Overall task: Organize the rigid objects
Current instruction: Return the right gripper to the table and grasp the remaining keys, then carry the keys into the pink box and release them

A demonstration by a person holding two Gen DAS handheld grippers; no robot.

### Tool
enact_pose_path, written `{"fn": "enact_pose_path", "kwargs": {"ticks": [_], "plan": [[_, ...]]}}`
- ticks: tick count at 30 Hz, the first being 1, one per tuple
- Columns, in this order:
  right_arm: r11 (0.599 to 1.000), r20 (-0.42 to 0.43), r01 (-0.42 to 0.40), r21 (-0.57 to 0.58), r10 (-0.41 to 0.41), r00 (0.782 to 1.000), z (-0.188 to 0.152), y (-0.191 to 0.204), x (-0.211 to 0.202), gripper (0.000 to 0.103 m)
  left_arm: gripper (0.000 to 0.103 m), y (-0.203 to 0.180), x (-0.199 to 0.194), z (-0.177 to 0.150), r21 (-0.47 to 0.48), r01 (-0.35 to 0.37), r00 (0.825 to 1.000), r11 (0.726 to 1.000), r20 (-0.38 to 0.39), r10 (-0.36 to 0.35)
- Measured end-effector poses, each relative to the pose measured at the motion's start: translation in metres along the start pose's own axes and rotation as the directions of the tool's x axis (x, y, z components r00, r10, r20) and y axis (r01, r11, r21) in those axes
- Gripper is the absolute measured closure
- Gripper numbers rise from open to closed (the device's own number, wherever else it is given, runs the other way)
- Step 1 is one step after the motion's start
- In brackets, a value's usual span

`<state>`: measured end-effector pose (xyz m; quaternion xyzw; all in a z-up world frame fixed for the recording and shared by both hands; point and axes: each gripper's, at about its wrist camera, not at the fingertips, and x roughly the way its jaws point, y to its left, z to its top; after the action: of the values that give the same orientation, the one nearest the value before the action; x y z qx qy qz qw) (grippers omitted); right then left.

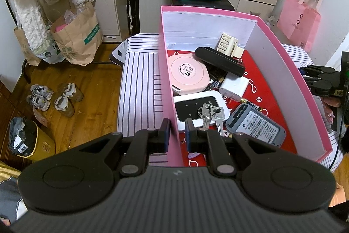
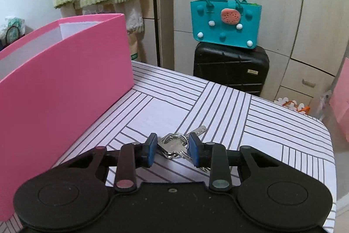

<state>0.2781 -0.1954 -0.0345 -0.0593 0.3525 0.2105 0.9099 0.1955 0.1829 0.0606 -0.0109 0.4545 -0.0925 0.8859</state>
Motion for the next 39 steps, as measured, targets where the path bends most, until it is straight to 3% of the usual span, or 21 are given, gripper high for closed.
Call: {"fn": "enact_pose_path", "kwargs": {"ticks": [6,8,10,14,21,23,25,31,33,35,39], "plan": [[1.0,0.035,0.022,0.019,-0.023,0.999,-0.003,0.001,-0.004,0.071,0.091,0.0,0.0,0.0,0.001,0.002,1.0,1.0,0.003,-0.002],[0.999,0.051,0.029,0.024,-0.03,0.998,-0.002,0.001,-0.006,0.079,0.091,0.001,-0.001,-0.001,-0.001,0.005,1.0,1.0,0.003,-0.005],[0.999,0.058,0.038,0.026,-0.04,0.998,0.0,0.0,-0.009,0.094,0.091,0.001,-0.001,-0.001,-0.001,0.007,1.0,1.0,0.004,-0.007],[0.999,0.05,0.034,0.024,-0.035,0.998,0.003,0.001,-0.013,0.097,0.091,0.002,-0.001,-0.001,0.0,0.009,1.0,1.0,0.006,-0.009],[0.999,0.023,0.034,0.037,-0.035,0.999,-0.001,0.001,-0.019,0.088,0.091,0.001,-0.001,-0.001,0.001,0.009,1.0,1.0,0.006,-0.009],[0.999,0.012,0.027,0.028,-0.027,1.0,-0.005,0.003,-0.021,0.082,0.091,0.001,-0.001,-0.001,0.002,0.009,1.0,1.0,0.007,-0.009],[0.999,0.007,0.03,0.024,-0.03,1.0,-0.009,0.005,-0.021,0.058,0.091,0.001,-0.001,-0.001,0.002,0.009,1.0,1.0,0.007,-0.009],[0.998,0.003,0.054,0.029,-0.054,0.999,-0.013,0.006,-0.011,0.049,0.091,0.001,-0.001,-0.001,0.001,0.01,1.0,1.0,0.007,-0.01],[0.997,0.011,0.046,0.059,-0.047,0.999,-0.012,0.003,-0.008,0.05,0.091,0.001,-0.001,-0.001,0.002,0.008,1.0,1.0,0.008,-0.008],[0.997,0.019,0.059,0.048,-0.06,0.998,-0.01,0.005,-0.006,0.069,0.091,0.001,-0.001,-0.001,0.003,0.008,1.0,1.0,0.008,-0.008],[0.992,0.015,0.059,0.113,-0.061,0.998,-0.004,0.002,-0.008,0.073,0.091,0.001,-0.001,-0.001,0.003,0.009,1.0,1.0,0.009,-0.009]]}}
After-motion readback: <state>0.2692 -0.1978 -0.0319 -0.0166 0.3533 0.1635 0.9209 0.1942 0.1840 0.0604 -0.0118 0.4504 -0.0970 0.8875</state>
